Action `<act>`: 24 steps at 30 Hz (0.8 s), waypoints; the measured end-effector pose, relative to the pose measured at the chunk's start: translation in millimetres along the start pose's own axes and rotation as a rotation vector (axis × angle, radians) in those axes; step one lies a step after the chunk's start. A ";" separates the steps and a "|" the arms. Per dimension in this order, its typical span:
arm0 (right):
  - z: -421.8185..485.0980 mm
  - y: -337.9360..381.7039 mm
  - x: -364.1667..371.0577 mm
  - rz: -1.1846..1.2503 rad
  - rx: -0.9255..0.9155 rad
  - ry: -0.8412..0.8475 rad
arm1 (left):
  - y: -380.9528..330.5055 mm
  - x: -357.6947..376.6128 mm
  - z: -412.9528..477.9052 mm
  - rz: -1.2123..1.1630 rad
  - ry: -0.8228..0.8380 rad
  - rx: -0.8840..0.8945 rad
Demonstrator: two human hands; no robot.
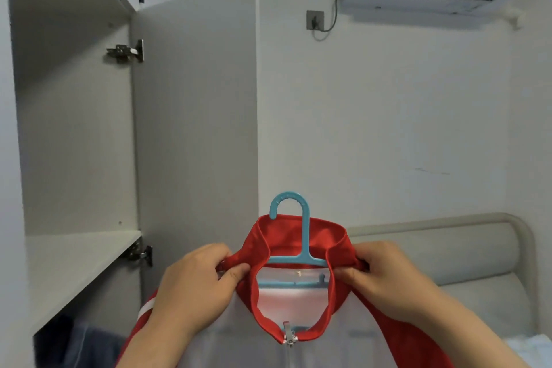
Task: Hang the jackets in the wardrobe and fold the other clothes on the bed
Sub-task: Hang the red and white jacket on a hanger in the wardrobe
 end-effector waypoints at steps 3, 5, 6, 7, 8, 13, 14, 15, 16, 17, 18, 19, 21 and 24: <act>11.7 6.6 22.0 0.002 -0.003 0.018 | 23.9 -5.2 -6.5 -0.020 -0.015 -0.058; 18.4 12.7 37.7 0.003 -0.012 0.019 | 41.7 -7.0 -11.1 -0.026 -0.034 -0.086; 21.5 16.2 46.2 0.004 -0.016 0.021 | 51.0 -7.3 -13.3 -0.024 -0.045 -0.098; 24.6 19.6 54.5 0.007 -0.018 0.026 | 60.4 -7.7 -15.4 -0.017 -0.052 -0.110; 28.4 22.6 63.0 0.011 -0.017 0.034 | 70.4 -7.9 -17.5 -0.007 -0.053 -0.121; 51.4 37.3 101.9 -0.003 -0.007 0.060 | 114.9 -10.1 -16.7 0.024 -0.076 -0.105; 56.5 42.5 108.0 -0.004 -0.005 0.058 | 121.1 -11.3 -14.6 0.027 -0.092 -0.098; 62.5 47.8 113.7 -0.010 -0.011 0.061 | 127.7 -12.9 -12.7 0.033 -0.114 -0.096; 69.0 52.8 119.8 -0.020 -0.023 0.059 | 135.3 -14.6 -11.8 0.045 -0.139 -0.096; 75.2 56.6 125.5 -0.028 -0.036 0.050 | 142.8 -16.1 -11.7 0.060 -0.164 -0.099; 80.3 59.7 131.1 -0.035 -0.051 0.037 | 149.3 -17.0 -13.0 0.072 -0.185 -0.101; 83.8 62.6 137.3 -0.039 -0.070 0.024 | 155.5 -17.7 -15.3 0.080 -0.208 -0.102; 88.4 65.5 150.6 -0.043 -0.108 0.004 | 166.8 -15.9 -20.3 0.099 -0.251 -0.101; 92.1 58.9 171.4 -0.021 -0.120 0.003 | 180.6 -3.9 -28.9 0.132 -0.260 -0.122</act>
Point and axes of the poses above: each hand's wrist, its own z-axis towards the middle knuckle, its own x-axis out of the palm, y = z × x, the point moved 4 cm from there along z, towards the middle knuckle, and after that the axes turned 4 degrees about x, right-handed, at the moved point
